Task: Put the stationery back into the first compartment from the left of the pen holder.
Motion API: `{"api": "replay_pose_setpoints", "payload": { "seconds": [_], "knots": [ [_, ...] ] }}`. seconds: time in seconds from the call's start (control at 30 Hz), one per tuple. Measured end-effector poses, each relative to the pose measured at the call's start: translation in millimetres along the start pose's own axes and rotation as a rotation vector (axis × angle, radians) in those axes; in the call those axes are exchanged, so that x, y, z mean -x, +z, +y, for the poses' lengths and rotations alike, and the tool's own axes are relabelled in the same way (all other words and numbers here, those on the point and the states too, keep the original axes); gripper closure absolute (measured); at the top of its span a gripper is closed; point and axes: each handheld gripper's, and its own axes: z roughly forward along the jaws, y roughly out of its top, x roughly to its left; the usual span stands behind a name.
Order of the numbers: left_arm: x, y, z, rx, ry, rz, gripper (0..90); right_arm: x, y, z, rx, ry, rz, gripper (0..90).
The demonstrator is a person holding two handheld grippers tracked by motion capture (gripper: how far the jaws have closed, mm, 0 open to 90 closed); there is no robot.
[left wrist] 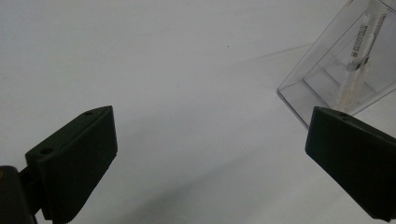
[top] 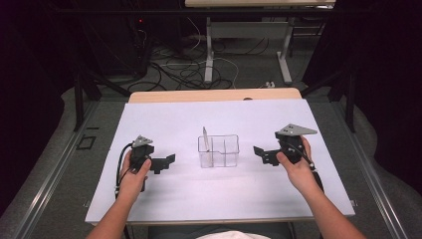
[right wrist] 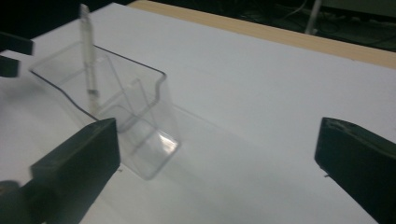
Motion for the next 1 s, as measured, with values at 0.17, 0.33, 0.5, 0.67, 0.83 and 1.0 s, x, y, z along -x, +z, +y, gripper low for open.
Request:
{"api": "replay_pose_setpoints", "payload": {
  "seconds": [0.17,0.33,0.5,0.67,0.83,1.0],
  "knots": [
    [0.4,0.3,0.2,-0.001,0.001,0.000,2.4,22.0,0.3,-16.6,-0.032,0.001,-0.089,0.0],
    [-0.2,0.4,0.4,-0.001,0.002,0.000,2.4,46.5,-0.8,-30.0,-0.041,0.066,-0.149,0.0],
    [-0.5,0.4,0.2,0.004,-0.005,0.000,2.4,65.6,-4.8,-39.9,-0.037,0.125,-0.199,0.0],
    [-1.6,0.1,0.3,0.004,-0.006,0.000,2.4,80.1,-8.3,-51.0,-0.048,0.167,-0.239,0.0],
    [-2.9,-0.3,0.6,0.006,-0.006,0.001,2.4,87.2,-10.3,-59.0,-0.053,0.174,-0.285,0.0],
    [-3.9,0.1,0.6,0.004,-0.008,0.002,2.4,90.8,-10.8,-63.1,-0.050,0.200,-0.288,0.0]
  ]
}}
